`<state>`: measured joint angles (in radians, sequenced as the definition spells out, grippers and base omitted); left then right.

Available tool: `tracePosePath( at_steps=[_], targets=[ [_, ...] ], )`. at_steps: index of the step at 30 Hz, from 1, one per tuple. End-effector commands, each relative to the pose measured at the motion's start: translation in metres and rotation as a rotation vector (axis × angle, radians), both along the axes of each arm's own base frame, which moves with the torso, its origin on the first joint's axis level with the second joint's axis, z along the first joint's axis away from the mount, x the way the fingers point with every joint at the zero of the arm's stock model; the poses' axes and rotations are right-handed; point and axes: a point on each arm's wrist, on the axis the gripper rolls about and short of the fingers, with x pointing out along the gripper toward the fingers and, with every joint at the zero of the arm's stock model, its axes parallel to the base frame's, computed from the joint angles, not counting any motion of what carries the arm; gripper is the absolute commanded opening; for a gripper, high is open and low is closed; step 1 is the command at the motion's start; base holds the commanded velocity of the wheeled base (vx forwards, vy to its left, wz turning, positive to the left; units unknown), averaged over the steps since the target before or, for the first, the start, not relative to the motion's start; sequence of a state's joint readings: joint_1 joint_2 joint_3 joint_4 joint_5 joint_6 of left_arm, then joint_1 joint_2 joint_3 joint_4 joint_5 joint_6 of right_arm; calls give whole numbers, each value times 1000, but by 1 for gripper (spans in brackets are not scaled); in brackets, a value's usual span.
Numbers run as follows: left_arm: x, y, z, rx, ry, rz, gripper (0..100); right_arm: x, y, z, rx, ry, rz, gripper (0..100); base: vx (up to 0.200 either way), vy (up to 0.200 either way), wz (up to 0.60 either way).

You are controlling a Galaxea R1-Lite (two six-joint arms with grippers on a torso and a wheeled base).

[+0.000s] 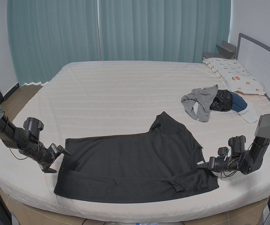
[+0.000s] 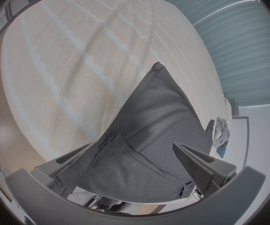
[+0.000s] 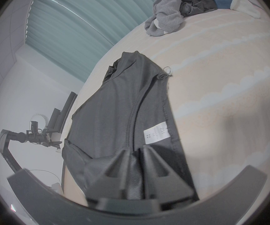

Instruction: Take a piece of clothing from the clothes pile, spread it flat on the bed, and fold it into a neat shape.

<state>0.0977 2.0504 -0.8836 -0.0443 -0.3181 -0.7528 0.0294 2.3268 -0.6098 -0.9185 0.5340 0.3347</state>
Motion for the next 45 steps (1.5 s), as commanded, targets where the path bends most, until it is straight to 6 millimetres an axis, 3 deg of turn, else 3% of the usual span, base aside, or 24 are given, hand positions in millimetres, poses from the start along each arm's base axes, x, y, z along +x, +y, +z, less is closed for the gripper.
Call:
tracePosePath(
  at_steps=[1,16,22,31,32,45],
  targets=[
    [0,0,-1,0,2,1,100,-1,-2,-1,-6,3,-8,0,0,0,0],
    [0,0,-3,5,10,-2,100,1,-6,28,15,-86,-27,0,0,0,0],
    [0,0,-3,5,9,-1,100,2,-4,29,15,-92,-20,0,0,0,0],
    [2,1,1,10,-6,4,100,2,-5,15,6,-50,-28,0,0,0,0],
    [2,1,1,10,-6,4,100,2,-5,15,6,-50,-28,100,0,0,0],
    [8,12,11,8,-34,57,100,4,-4,30,140,0,-138,100,0,0,0]
  ],
)
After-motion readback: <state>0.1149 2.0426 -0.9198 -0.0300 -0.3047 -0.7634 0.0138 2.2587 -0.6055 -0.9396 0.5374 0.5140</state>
